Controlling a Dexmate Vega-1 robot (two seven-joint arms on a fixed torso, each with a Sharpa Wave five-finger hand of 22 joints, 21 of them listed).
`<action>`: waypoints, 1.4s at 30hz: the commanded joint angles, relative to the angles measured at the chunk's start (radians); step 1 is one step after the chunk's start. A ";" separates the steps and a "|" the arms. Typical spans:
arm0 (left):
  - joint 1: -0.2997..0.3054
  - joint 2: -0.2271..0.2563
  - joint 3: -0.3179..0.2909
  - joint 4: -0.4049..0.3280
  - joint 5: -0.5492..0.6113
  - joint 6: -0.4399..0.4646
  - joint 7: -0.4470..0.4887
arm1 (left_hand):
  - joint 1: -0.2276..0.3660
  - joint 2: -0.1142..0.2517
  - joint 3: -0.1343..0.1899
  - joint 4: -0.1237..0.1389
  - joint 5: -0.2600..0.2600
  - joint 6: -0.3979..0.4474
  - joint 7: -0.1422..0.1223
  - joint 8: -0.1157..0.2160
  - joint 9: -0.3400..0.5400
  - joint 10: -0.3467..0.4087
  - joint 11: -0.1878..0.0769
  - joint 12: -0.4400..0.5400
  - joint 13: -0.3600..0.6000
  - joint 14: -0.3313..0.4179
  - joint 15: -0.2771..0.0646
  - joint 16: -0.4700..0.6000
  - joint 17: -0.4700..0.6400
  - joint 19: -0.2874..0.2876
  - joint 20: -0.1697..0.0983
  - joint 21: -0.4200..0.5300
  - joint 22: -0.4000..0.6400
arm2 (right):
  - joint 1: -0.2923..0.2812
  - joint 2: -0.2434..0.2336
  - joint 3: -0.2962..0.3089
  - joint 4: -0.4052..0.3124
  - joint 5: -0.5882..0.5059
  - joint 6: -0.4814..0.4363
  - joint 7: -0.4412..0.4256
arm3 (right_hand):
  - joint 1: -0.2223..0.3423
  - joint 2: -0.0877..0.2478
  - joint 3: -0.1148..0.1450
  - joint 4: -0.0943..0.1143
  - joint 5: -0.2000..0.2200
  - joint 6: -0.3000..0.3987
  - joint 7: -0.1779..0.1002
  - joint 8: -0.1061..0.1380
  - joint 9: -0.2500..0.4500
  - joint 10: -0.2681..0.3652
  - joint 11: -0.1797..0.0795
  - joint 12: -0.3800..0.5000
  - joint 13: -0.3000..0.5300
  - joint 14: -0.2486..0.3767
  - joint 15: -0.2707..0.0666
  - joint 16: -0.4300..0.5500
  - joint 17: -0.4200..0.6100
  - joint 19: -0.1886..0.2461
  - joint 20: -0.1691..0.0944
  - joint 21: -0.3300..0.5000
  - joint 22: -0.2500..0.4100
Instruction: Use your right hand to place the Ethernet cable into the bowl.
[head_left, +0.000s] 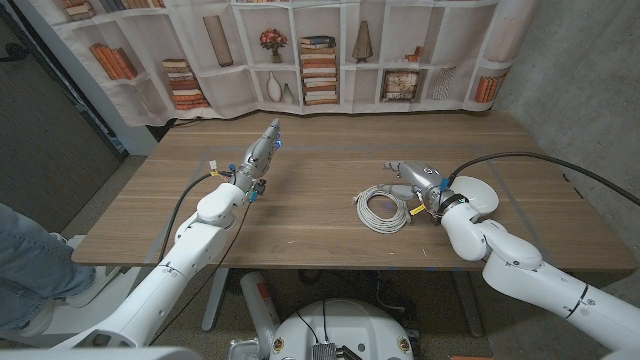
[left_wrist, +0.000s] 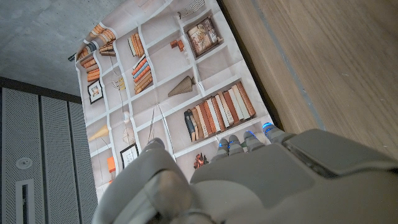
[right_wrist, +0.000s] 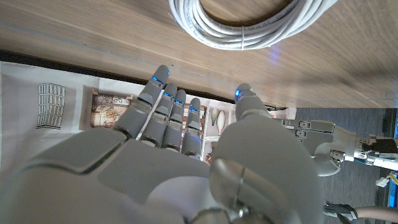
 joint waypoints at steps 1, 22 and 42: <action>0.002 0.002 -0.001 -0.007 0.001 0.006 0.003 | 0.009 -0.001 0.000 0.000 -0.002 -0.034 -0.003 0.000 0.002 -0.068 -0.006 -0.001 0.000 -0.157 -0.006 0.000 0.003 -0.260 0.000 -0.001 0.004 | 0.034 0.010 -0.041 0.002 -0.042 -0.065 0.046 | 0.014 0.000 0.001 0.006 -0.002 0.019 0.001 0.006 0.003 0.021 -0.002 0.009 0.002 0.021 -0.004 0.005 0.005 0.010 -0.004 -0.002 0.004; 0.016 0.006 -0.003 -0.019 0.001 0.005 0.010 | 0.011 0.001 -0.003 0.000 -0.003 -0.034 -0.003 -0.001 0.002 -0.068 -0.006 -0.001 0.000 -0.159 -0.005 0.000 0.003 -0.261 0.001 -0.003 0.004 | 0.065 0.025 -0.083 0.030 -0.082 -0.119 0.072 | 0.024 0.009 0.007 0.009 -0.003 0.049 -0.011 0.010 0.003 0.035 -0.023 0.010 0.005 0.049 -0.024 0.007 0.007 0.024 -0.018 -0.007 0.005; 0.026 0.013 -0.008 -0.032 -0.001 0.012 0.014 | 0.013 0.003 -0.006 -0.001 -0.004 -0.034 -0.001 -0.001 0.002 -0.068 -0.006 -0.001 0.000 -0.159 -0.004 0.000 0.003 -0.261 0.002 -0.005 0.004 | 0.090 0.059 -0.147 0.060 -0.187 -0.202 0.088 | 0.023 0.000 0.002 0.011 -0.004 0.033 -0.015 -0.001 0.003 0.027 -0.029 0.007 0.011 0.048 -0.025 0.003 0.010 0.022 -0.024 -0.015 0.005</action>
